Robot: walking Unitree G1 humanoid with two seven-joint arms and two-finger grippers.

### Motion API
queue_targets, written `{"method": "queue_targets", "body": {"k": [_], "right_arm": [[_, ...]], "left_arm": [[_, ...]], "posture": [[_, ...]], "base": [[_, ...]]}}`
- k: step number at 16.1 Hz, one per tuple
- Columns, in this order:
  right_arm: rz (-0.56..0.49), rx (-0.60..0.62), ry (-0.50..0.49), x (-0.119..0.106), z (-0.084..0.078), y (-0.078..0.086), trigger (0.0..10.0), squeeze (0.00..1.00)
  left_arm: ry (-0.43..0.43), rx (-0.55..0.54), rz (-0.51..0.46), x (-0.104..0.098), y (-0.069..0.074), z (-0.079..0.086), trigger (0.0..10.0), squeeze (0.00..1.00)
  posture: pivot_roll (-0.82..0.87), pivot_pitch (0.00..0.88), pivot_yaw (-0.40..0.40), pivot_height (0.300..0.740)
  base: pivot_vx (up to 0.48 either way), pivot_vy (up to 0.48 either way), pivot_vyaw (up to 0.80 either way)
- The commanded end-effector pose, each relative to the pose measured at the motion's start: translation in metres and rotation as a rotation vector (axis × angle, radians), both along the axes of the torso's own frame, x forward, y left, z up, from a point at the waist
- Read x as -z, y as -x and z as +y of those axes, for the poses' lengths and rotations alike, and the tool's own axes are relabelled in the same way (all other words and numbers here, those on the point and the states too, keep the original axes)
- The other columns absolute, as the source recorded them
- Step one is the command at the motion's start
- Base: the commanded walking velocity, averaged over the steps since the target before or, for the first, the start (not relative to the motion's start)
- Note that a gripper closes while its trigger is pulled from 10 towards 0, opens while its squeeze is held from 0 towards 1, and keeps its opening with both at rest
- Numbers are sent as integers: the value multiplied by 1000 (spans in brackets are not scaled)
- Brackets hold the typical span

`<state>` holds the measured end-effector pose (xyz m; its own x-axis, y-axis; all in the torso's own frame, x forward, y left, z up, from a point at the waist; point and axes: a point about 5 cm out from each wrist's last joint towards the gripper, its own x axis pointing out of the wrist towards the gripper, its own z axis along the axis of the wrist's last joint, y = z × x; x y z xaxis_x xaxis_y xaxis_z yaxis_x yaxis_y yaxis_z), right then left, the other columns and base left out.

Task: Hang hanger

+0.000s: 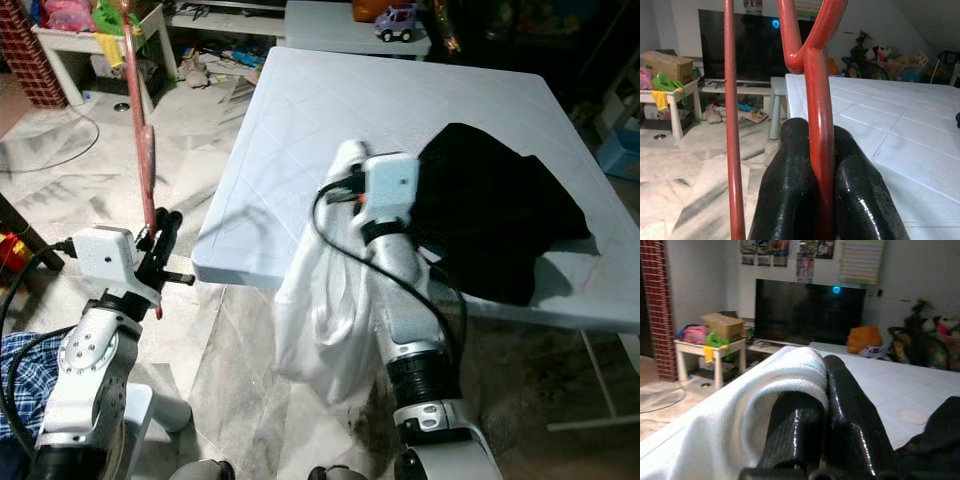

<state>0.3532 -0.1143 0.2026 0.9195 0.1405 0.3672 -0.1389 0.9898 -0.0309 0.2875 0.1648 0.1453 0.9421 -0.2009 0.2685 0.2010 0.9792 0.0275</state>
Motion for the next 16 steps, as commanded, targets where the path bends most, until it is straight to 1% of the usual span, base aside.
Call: {"method": "queue_targets", "body": {"k": [1,2,3,4,6,7,8,9,10,12,13,14,16], "right_arm": [[-115,17,4,-29,-3,-2,10000,0],[-142,18,10,-38,-4,-5,10000,0],[-152,21,8,-42,-5,-7,10000,0],[-161,20,1,-50,-6,-13,10000,0],[-168,18,-21,-70,-6,-29,10000,0],[-188,11,-12,-90,-7,-39,10000,0],[-187,-3,-29,-107,-8,-47,10000,0],[-190,-8,-34,-117,-9,-51,10000,0],[-196,-14,-36,-134,-11,-55,10000,0],[-204,-9,-4,-163,-15,-59,10000,0],[-210,13,25,-184,-19,-59,10000,0],[-210,24,33,-193,-21,-59,10000,0],[-239,56,38,-221,-27,-54,10000,0]], "left_arm": [[-36,9,-63,-13,2,-4,10000,0],[-49,13,-88,-18,2,-6,10000,0],[-58,24,-92,-19,2,-8,10000,0],[-76,33,-97,-20,2,-11,10000,0],[-61,12,-75,-15,3,-10,10000,0],[-53,10,-68,-13,4,-14,10000,0],[-46,12,-65,-12,4,-16,10000,0],[-45,13,-65,-11,4,-17,10000,0],[-42,13,-65,-11,5,-20,10000,0],[-30,7,-59,-9,7,-22,10000,0],[-23,-3,-48,-6,10,-21,10000,0],[-19,-6,-43,-4,11,-21,10000,0],[-20,-4,-37,-2,14,-23,10000,0]], "posture": [[165,131,-101,740],[169,138,-105,740],[175,141,-108,740],[176,143,-115,740],[173,137,-129,740],[173,135,-142,740],[176,134,-148,740],[178,135,-153,740],[185,139,-162,740],[194,146,-175,740],[197,151,-179,740],[201,153,-180,740],[206,156,-181,740]], "base": [[322,0,0],[394,0,0],[398,0,0],[368,0,0],[0,0,0],[0,0,0],[0,0,0],[0,0,0],[0,0,0],[0,0,0],[0,0,0],[0,0,0],[0,0,0]]}}
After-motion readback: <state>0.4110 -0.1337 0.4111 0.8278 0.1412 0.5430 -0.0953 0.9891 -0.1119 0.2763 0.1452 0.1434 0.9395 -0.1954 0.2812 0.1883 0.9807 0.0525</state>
